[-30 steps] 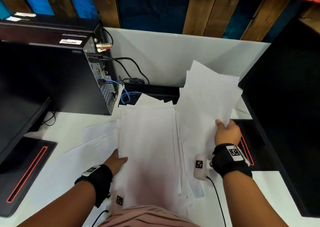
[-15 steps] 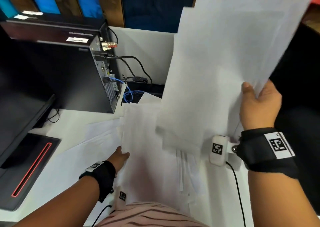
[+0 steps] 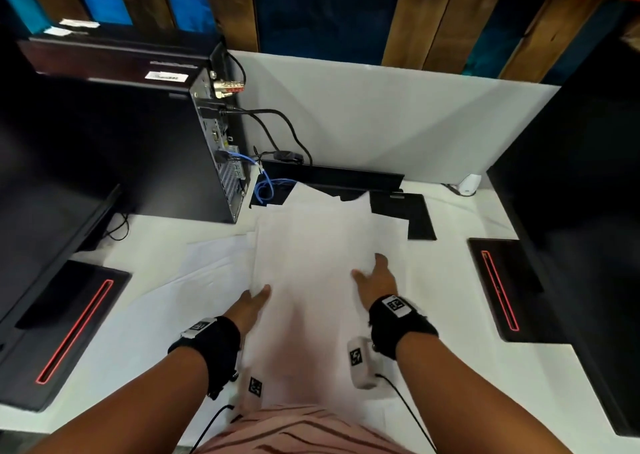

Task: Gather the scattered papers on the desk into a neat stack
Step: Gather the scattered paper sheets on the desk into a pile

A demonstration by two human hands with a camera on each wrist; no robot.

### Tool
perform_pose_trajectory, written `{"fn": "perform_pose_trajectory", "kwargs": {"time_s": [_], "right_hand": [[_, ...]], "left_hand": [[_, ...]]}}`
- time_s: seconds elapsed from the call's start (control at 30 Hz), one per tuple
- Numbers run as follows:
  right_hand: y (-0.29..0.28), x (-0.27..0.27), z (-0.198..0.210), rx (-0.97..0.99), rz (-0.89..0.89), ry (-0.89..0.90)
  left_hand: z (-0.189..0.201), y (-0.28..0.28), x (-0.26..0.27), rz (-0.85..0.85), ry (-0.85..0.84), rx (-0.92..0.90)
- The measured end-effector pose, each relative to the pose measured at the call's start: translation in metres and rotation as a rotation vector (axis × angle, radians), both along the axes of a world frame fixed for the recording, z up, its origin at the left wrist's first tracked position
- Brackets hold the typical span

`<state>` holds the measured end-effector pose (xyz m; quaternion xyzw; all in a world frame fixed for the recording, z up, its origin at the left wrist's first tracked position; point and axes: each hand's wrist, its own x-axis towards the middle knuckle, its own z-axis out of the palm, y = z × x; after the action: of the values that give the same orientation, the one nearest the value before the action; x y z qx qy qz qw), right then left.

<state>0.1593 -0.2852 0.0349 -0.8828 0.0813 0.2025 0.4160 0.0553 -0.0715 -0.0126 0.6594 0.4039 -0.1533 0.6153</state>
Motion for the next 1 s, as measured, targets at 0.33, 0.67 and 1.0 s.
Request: {"fn": "perform_pose_trajectory", "kwargs": {"time_s": [0.33,0.67,1.0], "right_hand": [[-0.001,-0.010,-0.033,-0.158,0.120,0.041],[-0.061,0.004,-0.046,-0.268,-0.176,0.039],[-0.053,-0.002,-0.042,-0.084,-0.125,0.137]], "left_hand": [[-0.003,-0.004,-0.012,-0.105,-0.127,0.194],[-0.006,0.040,-0.026,-0.015,-0.029,0.281],[-0.011,0.036,-0.023,-0.065,-0.008,0.270]]}}
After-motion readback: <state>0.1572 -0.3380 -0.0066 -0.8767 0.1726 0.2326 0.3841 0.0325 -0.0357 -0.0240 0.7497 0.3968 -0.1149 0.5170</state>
